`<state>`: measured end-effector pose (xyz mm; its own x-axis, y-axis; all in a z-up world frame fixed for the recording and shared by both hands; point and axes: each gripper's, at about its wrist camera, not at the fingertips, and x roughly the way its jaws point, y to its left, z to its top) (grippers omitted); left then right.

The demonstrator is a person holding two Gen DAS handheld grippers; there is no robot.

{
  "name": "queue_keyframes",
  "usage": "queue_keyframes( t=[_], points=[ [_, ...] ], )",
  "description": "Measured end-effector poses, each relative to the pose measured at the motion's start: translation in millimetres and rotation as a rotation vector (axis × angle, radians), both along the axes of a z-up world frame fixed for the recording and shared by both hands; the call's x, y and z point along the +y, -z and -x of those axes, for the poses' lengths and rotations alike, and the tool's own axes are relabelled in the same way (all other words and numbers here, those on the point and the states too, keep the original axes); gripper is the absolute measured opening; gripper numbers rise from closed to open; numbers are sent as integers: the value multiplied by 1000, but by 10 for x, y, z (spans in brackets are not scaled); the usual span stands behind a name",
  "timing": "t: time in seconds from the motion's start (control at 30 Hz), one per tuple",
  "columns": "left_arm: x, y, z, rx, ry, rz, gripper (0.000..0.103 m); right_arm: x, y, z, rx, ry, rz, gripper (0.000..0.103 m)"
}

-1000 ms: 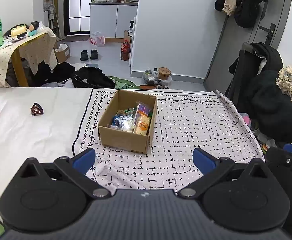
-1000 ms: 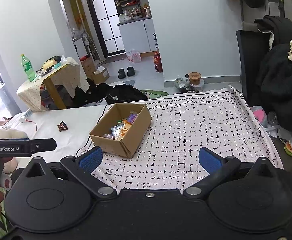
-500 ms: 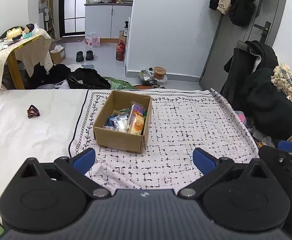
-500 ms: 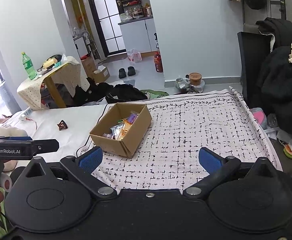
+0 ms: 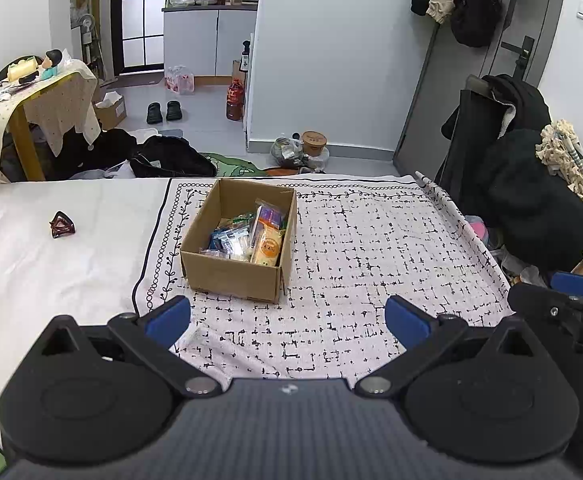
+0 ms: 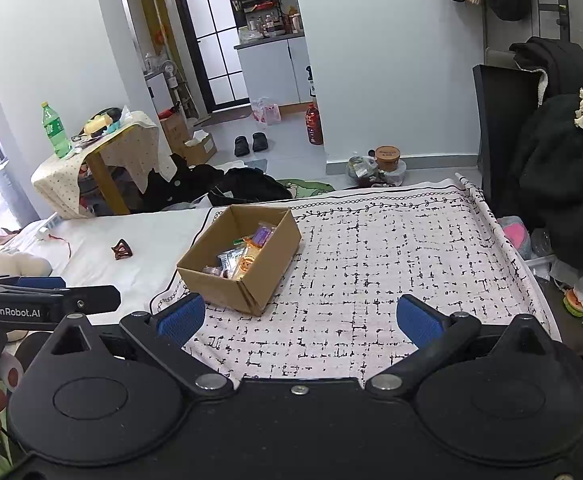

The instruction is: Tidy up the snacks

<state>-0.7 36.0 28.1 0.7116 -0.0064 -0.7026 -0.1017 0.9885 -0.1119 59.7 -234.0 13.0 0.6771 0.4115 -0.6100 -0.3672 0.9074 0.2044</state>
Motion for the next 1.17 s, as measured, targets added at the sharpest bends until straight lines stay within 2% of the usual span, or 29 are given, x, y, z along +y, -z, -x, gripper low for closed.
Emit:
queue_keyframes(
  t=[1.17],
  points=[
    [-138,20,36,-2,35,-11,103,-12,6,-9,7,8,-1,103]
  ],
)
